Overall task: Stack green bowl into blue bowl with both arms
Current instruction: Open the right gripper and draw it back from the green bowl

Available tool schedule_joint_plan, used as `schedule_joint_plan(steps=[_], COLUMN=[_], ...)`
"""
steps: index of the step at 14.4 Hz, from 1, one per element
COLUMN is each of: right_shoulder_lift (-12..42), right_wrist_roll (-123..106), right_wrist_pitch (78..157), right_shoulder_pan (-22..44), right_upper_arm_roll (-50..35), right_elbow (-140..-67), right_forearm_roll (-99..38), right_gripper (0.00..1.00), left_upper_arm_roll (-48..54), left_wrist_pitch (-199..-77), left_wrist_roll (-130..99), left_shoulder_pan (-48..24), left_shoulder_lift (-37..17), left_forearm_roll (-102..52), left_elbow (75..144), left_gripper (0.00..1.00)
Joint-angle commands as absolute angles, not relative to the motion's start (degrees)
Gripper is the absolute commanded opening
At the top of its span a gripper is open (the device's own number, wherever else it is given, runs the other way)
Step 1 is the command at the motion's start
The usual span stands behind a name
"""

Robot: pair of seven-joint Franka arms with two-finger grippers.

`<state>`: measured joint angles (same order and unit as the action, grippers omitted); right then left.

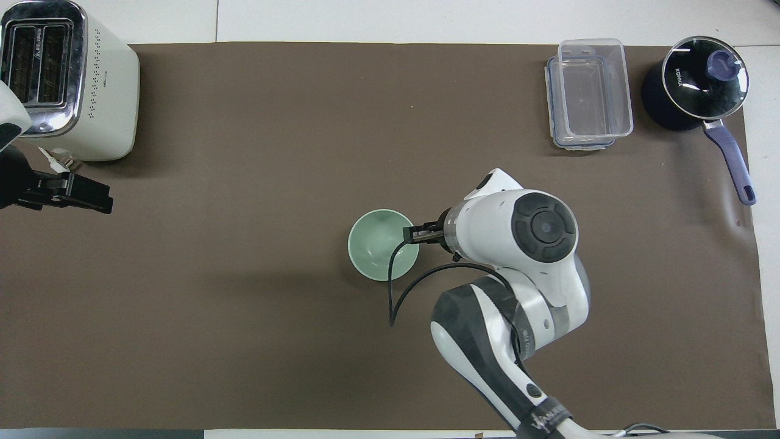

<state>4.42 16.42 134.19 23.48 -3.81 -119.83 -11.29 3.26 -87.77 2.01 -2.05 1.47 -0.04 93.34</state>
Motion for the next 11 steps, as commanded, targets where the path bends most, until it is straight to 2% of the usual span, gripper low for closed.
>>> schedule_joint_plan(steps=[1, 4, 8, 11], right_shoulder_lift=[-1.5, -4.6, -6.2, -6.0], right_wrist_roll=[16.4, 15.3, 11.1, 11.0], right_wrist_pitch=[129.2, 124.8, 121.1, 114.0], right_shoulder_pan=[17.2, 10.0, 2.0, -2.5], right_upper_arm_roll=[-4.0, -4.0, -3.9, -3.9], right_elbow=[-120.8, -120.8, -120.4, -115.2], right_forearm_roll=[-11.4, -11.3, -6.5, -4.6], right_gripper=[1.0, 1.0, 1.0, 1.0], left_upper_arm_roll=[4.8, 4.6, 4.0, 3.6], left_wrist_pitch=[-87.8, -87.5, -87.3, -87.1], left_wrist_roll=[1.6, 1.6, 1.5, 0.8], left_shoulder_pan=[0.3, 0.1, -1.6, -1.7], left_shoulder_lift=[1.7, 1.7, 1.8, 1.8], left_forearm_roll=[0.7, 0.7, 0.4, 0.4], left_elbow=[93.2, 93.2, 93.2, 93.2], left_gripper=[1.0, 1.0, 1.0, 1.0])
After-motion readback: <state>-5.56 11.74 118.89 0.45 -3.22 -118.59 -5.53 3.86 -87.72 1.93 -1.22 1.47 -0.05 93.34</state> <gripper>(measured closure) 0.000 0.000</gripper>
